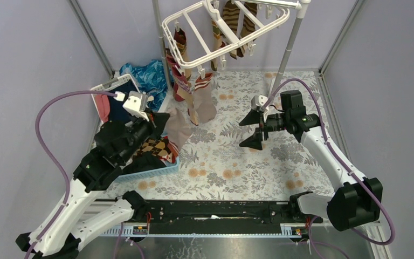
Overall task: Clip the socks to the hanger
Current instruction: Pick up the sock from the bin.
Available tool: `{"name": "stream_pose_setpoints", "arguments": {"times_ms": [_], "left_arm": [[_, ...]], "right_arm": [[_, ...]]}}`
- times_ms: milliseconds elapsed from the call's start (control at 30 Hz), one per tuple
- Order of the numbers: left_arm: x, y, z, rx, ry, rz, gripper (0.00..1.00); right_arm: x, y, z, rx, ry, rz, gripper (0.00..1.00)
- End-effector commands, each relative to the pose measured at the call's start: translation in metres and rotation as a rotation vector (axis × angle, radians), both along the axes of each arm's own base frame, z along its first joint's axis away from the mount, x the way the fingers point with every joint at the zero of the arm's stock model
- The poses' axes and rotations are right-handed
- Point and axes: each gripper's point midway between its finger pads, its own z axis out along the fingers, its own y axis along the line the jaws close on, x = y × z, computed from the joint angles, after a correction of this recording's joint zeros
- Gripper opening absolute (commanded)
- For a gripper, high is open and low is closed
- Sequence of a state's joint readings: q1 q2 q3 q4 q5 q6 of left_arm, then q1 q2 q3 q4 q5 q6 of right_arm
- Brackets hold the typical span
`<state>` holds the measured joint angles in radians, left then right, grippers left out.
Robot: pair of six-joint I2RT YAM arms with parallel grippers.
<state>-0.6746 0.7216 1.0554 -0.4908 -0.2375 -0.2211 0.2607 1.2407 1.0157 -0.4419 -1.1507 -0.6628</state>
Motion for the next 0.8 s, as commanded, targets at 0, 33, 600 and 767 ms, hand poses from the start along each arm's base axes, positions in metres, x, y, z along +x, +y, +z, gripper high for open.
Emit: {"name": "stream_pose_setpoints", "arguments": {"times_ms": [0,33,600,767], "left_arm": [[-0.042,-0.063,0.082,-0.195,-0.214,-0.424,0.0],[-0.048,-0.07,0.089,-0.228,-0.216,-0.474,0.0],[-0.026,-0.148,0.122,-0.676,-0.248,-0.658,0.0],[-0.019,-0.157,0.118,-0.725,-0.254,-0.576,0.0]], "right_arm": [[-0.027,0.004,0.022,0.099,-0.099,0.143,1.0],[-0.032,0.005,0.024,0.118,-0.115,0.169,1.0],[-0.026,0.024,0.058,0.321,0.061,0.106,1.0],[-0.04,0.032,0.063,0.394,0.097,0.126,1.0]]}}
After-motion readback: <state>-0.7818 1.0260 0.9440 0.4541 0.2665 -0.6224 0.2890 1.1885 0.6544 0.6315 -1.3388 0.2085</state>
